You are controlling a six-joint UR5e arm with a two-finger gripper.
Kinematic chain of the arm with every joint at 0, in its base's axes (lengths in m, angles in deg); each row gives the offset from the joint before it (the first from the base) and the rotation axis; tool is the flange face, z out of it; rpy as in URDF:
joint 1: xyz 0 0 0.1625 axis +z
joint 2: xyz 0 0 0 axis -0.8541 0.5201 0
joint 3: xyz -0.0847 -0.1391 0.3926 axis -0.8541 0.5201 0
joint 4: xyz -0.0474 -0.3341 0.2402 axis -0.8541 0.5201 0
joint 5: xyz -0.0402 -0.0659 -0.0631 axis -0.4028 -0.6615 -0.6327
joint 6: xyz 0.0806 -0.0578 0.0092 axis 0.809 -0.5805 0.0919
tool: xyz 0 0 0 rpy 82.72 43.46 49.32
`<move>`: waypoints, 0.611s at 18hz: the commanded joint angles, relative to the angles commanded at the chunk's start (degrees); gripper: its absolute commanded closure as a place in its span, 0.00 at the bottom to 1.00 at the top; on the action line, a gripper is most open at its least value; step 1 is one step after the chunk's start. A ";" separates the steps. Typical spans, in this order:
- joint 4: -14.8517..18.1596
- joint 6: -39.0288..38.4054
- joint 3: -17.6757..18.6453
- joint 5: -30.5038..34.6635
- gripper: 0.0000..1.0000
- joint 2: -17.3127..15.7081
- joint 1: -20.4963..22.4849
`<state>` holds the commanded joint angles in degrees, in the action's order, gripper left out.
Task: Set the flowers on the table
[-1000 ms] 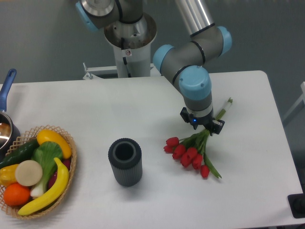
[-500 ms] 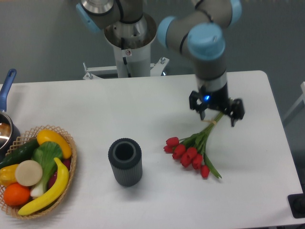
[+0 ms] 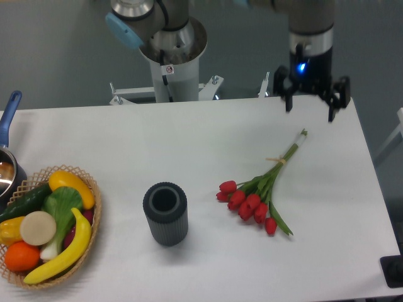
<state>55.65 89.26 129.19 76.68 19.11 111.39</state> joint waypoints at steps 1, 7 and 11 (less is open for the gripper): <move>0.80 2.03 0.00 0.00 0.00 -0.44 0.97; 4.14 9.41 0.00 -0.70 0.00 -1.94 5.45; 5.46 13.39 0.62 -3.24 0.00 -2.91 8.27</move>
<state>61.11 102.65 129.81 73.43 16.20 119.66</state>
